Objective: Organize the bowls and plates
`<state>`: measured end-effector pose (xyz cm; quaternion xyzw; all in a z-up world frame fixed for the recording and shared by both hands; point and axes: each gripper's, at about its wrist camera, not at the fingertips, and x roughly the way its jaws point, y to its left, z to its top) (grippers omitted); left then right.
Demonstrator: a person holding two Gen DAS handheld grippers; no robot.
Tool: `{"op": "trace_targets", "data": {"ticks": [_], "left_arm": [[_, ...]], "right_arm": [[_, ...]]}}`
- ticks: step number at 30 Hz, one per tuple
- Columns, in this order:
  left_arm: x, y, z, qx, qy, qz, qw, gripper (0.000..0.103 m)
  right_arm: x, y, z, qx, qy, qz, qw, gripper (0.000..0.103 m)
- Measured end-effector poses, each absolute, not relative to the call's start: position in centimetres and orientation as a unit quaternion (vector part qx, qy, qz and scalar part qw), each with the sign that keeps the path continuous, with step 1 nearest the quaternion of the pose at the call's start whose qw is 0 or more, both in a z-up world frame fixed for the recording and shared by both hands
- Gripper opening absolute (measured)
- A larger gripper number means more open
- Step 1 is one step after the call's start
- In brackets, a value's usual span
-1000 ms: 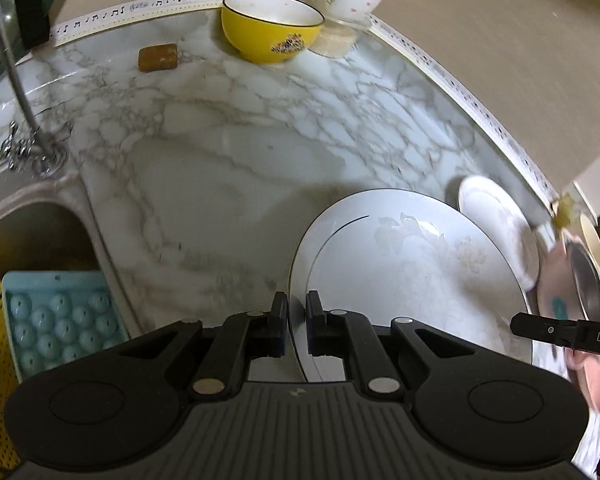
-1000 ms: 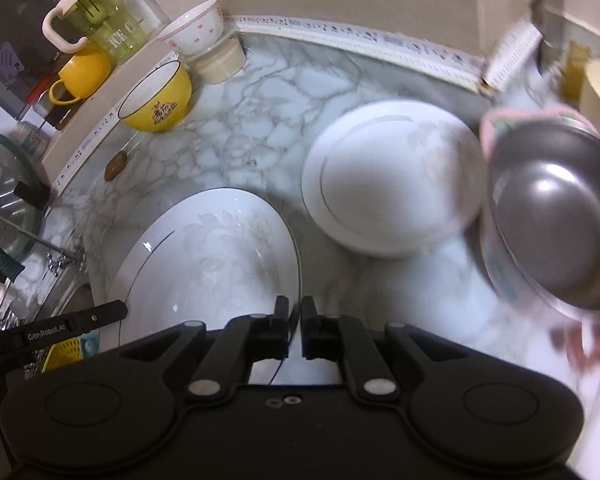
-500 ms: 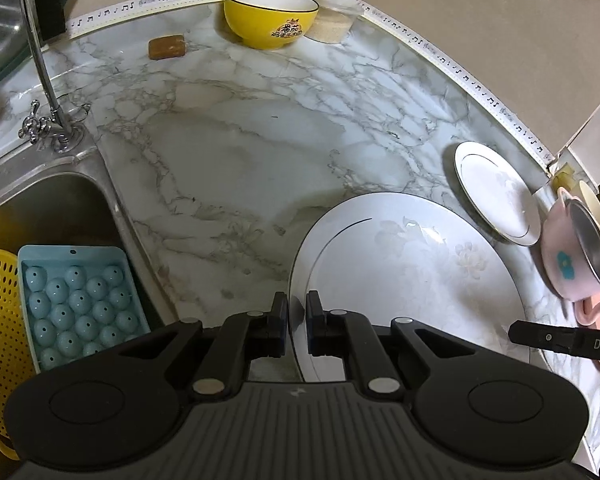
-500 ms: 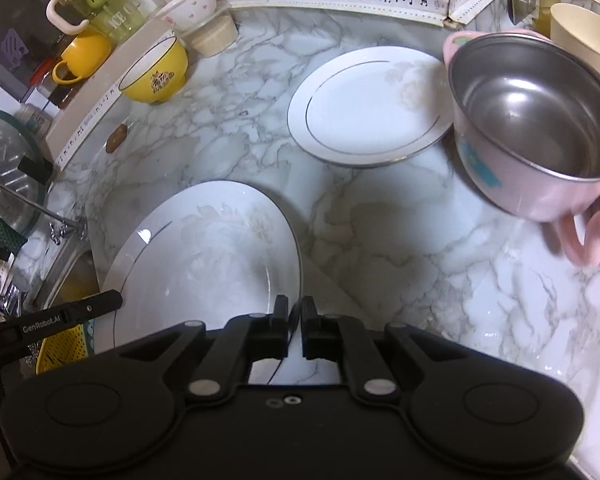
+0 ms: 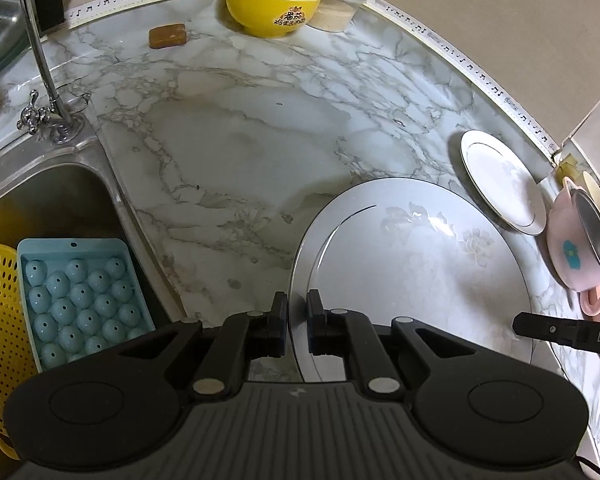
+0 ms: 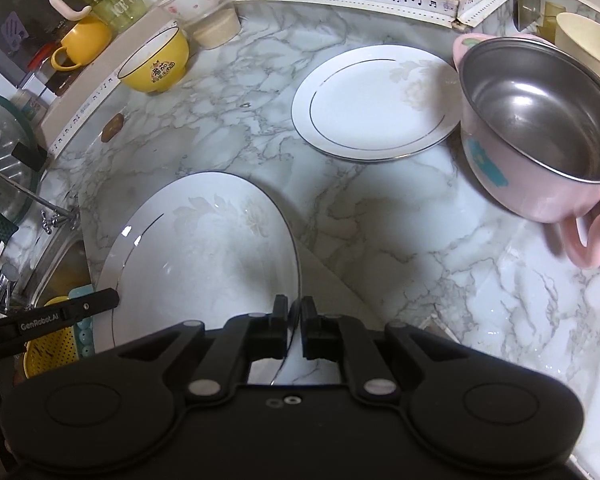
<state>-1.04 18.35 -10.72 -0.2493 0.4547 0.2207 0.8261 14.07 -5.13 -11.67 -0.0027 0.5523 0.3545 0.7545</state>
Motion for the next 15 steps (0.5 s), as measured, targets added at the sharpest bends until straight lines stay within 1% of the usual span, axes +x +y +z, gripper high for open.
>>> {"op": "trace_targets", "data": {"ticks": [3, 9, 15], "left_arm": [[-1.0, 18.4, -10.7, -0.246, 0.457, 0.218, 0.827, 0.008], [-1.1, 18.2, -10.4, -0.229, 0.455, 0.217, 0.833, 0.009], [-1.4, 18.2, -9.0, -0.202, 0.441, 0.221, 0.846, 0.009]], "right_arm": [[14.0, -5.0, -11.3, -0.012, 0.542, 0.35, 0.764, 0.014], [14.4, -5.6, -10.6, -0.015, 0.534, 0.338, 0.775, 0.018], [14.3, -6.0, -9.9, -0.016, 0.528, 0.328, 0.783, 0.022]]}}
